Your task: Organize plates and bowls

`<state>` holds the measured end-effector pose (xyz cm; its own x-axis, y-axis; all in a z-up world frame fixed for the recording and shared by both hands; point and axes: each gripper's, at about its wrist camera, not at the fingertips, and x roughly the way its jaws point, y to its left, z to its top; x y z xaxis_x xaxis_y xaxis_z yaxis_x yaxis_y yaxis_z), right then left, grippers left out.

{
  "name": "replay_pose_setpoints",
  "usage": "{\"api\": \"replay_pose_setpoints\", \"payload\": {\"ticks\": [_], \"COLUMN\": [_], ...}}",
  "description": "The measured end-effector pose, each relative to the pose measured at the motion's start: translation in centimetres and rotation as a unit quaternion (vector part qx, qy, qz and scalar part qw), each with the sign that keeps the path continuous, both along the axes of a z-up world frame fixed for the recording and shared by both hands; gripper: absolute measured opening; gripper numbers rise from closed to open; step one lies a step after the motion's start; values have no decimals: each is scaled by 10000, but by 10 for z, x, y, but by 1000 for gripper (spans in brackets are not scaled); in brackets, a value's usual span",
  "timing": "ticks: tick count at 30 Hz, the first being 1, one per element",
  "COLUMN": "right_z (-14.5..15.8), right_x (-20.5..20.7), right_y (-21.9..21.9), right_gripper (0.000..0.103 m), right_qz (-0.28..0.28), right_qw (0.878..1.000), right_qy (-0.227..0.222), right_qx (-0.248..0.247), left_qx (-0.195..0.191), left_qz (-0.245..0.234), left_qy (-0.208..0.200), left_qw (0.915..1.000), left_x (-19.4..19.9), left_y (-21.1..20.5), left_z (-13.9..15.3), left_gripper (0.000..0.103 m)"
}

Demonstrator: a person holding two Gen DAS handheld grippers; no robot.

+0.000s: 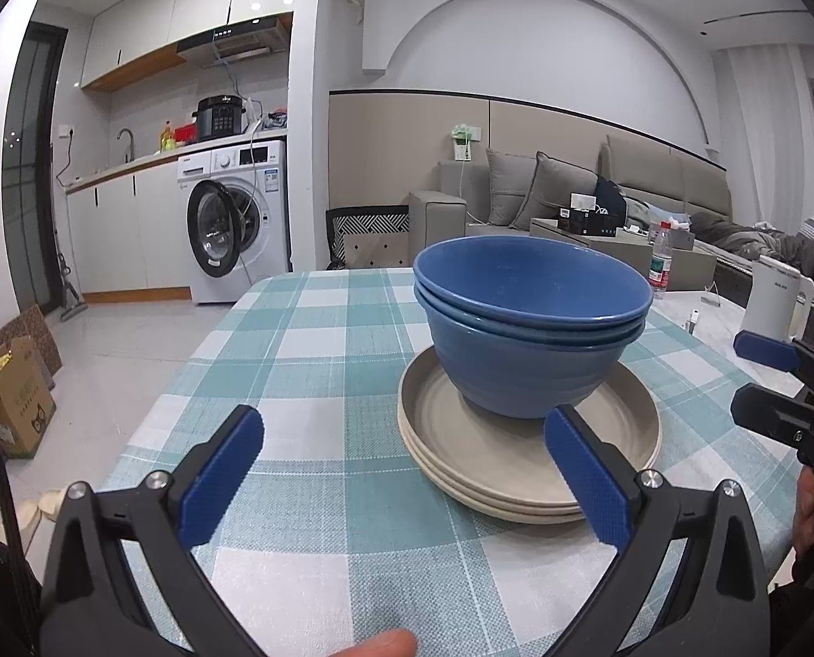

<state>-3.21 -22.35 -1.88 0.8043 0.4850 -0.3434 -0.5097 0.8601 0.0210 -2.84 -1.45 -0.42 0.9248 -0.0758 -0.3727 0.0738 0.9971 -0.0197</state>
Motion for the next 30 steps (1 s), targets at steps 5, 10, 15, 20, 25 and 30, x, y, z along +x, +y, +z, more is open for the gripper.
{"api": "replay_pose_setpoints", "payload": {"ticks": [5,10,15,20,25,30], "right_z": [-4,-8,-12,-14,-16,-16], "right_x": [-1,-6,-8,-8,-6,-5], "right_y": [-2,0,1,0,-2,-2], "right_gripper": [102,102,102,102,102,102], "right_qz": [-5,-22,-29,-65,-42,-9], "right_qw": [10000,9999,9997,9996,9997,9997], "right_qy": [8,-157,-231,-263,-207,-208], "right_qx": [72,9,23,52,125,126], "left_qx": [87,138,137,117,144,143], "left_qz": [-44,-105,-82,-58,-63,-74], "left_qy": [-48,-39,-75,-74,-105,-94], "left_qw": [9999,9998,9998,9999,9998,9998], "left_x": [-1,-2,-3,-5,-6,-5], "left_y": [-2,-4,-4,-5,-6,-6], "left_z": [-4,-5,-6,-7,-7,-7], "left_gripper": [103,103,103,103,103,103]}}
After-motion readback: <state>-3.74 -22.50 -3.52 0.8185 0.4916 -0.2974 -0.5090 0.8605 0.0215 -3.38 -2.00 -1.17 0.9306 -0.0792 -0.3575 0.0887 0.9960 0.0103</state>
